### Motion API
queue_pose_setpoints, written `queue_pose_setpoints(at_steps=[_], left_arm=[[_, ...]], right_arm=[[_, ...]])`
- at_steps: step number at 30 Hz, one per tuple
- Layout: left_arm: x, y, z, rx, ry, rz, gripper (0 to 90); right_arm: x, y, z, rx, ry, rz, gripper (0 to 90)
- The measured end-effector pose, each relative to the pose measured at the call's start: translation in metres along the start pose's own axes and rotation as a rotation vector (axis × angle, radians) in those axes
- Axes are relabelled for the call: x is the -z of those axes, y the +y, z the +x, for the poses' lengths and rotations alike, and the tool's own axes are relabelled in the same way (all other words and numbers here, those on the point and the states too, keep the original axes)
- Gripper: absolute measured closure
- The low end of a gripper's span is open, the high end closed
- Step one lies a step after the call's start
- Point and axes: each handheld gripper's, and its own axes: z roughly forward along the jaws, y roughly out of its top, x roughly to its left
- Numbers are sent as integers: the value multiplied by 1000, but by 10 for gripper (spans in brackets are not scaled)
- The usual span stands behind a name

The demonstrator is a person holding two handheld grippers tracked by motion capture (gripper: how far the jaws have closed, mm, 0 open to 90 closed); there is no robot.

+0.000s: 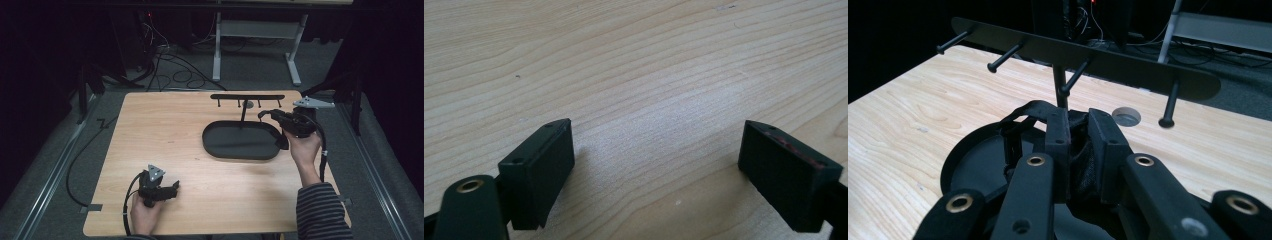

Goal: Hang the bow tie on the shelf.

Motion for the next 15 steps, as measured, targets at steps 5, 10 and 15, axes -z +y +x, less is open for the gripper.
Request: queue_pose_setpoints(at_steps=[5,10,15], left_arm=[[0,0,0,0,0,0,152],[0,0,0,0,0,0,152],[0,0,0,0,-1,1,152]], right_arm=[[-6,4,3,6,-12,-5,814],[-13,8,3,2,-24,0,815],[-19,16,3,1,-38,-2,814]])
